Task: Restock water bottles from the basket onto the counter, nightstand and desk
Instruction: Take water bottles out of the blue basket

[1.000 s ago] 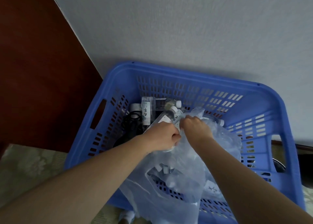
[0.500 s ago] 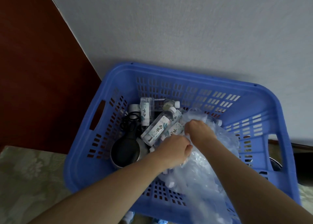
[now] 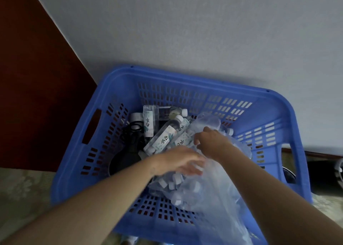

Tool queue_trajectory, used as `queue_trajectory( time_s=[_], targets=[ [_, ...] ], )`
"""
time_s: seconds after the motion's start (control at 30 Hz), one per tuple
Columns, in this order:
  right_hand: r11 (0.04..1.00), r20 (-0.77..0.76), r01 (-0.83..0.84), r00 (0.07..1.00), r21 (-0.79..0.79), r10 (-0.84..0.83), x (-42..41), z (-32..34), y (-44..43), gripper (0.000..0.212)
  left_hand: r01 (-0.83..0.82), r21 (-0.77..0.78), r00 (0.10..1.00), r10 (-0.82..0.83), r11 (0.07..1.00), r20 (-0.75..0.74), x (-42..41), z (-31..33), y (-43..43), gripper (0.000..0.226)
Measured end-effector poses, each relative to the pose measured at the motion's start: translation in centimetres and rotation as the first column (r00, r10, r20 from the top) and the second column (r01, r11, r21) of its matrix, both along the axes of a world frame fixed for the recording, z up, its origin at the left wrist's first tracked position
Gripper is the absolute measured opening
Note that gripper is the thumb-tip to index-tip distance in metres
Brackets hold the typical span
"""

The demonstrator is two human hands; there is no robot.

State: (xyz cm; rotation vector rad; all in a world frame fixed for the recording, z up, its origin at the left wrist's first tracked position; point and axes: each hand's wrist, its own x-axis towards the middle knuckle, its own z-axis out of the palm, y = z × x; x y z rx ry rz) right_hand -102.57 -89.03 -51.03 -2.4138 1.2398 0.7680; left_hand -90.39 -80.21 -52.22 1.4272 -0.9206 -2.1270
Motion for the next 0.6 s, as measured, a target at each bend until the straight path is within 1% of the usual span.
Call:
queue_trajectory(
  time_s=[0.03,0.07,0.1,0.13,0.17,0.23,0.27,0.33,0.37,0.43,0.47,0.5,0.53,0.57,0.6],
  targets=[
    [0.999,-0.008,-0.028,1.0,-0.022,0.028,-0.4,0.0,0.2,0.03,-0.051,-0.107,0.975,0.073,0.993,0.211,1.2,-0.7,-0.3,0.028],
    [0.998,-0.007,-0.051,0.999,-0.043,0.05,-0.9,0.0,0.5,0.03,-0.011,-0.232,0.886,0.116,0.973,0.448,2.5,-1.6,-0.5,0.024],
    [0.996,0.008,-0.063,0.998,-0.056,0.063,-1.2,-0.1,0.7,0.028,0.098,-0.305,0.771,0.121,0.947,0.625,3.5,-2.3,-0.6,0.026],
    [0.996,0.033,-0.067,0.997,-0.066,0.069,-1.7,-0.1,0.7,0.027,0.23,-0.311,0.68,0.077,0.922,0.729,4.1,-2.8,-0.5,0.03],
    [0.995,0.063,-0.068,0.995,-0.068,0.072,-2.2,-0.2,0.6,0.027,0.348,-0.272,0.619,-0.002,0.897,0.785,4.5,-3.2,-0.4,0.035],
    [0.996,0.094,-0.061,0.993,-0.058,0.066,-3.6,-0.2,0.1,0.026,0.524,-0.159,0.519,-0.166,0.837,0.838,4.4,-3.7,0.0,0.044],
    [0.997,0.104,-0.055,0.993,-0.055,0.06,-4.5,-0.2,-0.2,0.027,0.579,-0.122,0.469,-0.207,0.806,0.858,4.2,-3.8,0.2,0.046],
    [0.996,0.099,-0.041,0.994,-0.078,0.049,-6.3,-0.2,-0.4,0.03,0.655,-0.093,0.391,-0.231,0.75,0.891,3.9,-3.6,0.3,0.044],
    [0.993,0.087,-0.046,0.995,-0.113,0.056,-7.0,-0.2,-0.3,0.031,0.667,-0.108,0.371,-0.203,0.737,0.906,3.8,-3.5,0.3,0.042],
    [0.98,0.069,-0.074,0.994,-0.186,0.089,-7.8,-0.3,0.1,0.032,0.63,-0.186,0.333,-0.045,0.754,0.942,4.2,-3.5,0.2,0.041],
    [0.974,0.065,-0.086,0.993,-0.208,0.102,-7.7,-0.2,0.3,0.033,0.604,-0.223,0.296,0.044,0.765,0.954,4.5,-3.5,0.1,0.045],
    [0.971,0.065,-0.09,0.992,-0.223,0.107,-7.5,-0.1,0.4,0.034,0.577,-0.236,0.264,0.095,0.782,0.96,5.0,-3.7,-0.1,0.053],
    [0.966,0.068,-0.098,0.991,-0.239,0.117,-7.2,-0.1,0.6,0.036,0.544,-0.216,0.253,0.087,0.811,0.964,5.5,-3.8,-0.4,0.063],
    [0.961,0.065,-0.11,0.989,-0.253,0.131,-7.0,-0.2,0.7,0.037,0.507,-0.171,0.274,0.031,0.845,0.961,6.0,-3.8,-0.7,0.074],
    [0.957,0.059,-0.126,0.988,-0.262,0.146,-6.7,-0.1,0.8,0.039,0.469,-0.121,0.314,-0.037,0.875,0.949,6.3,-3.9,-1.0,0.082]
  ],
)
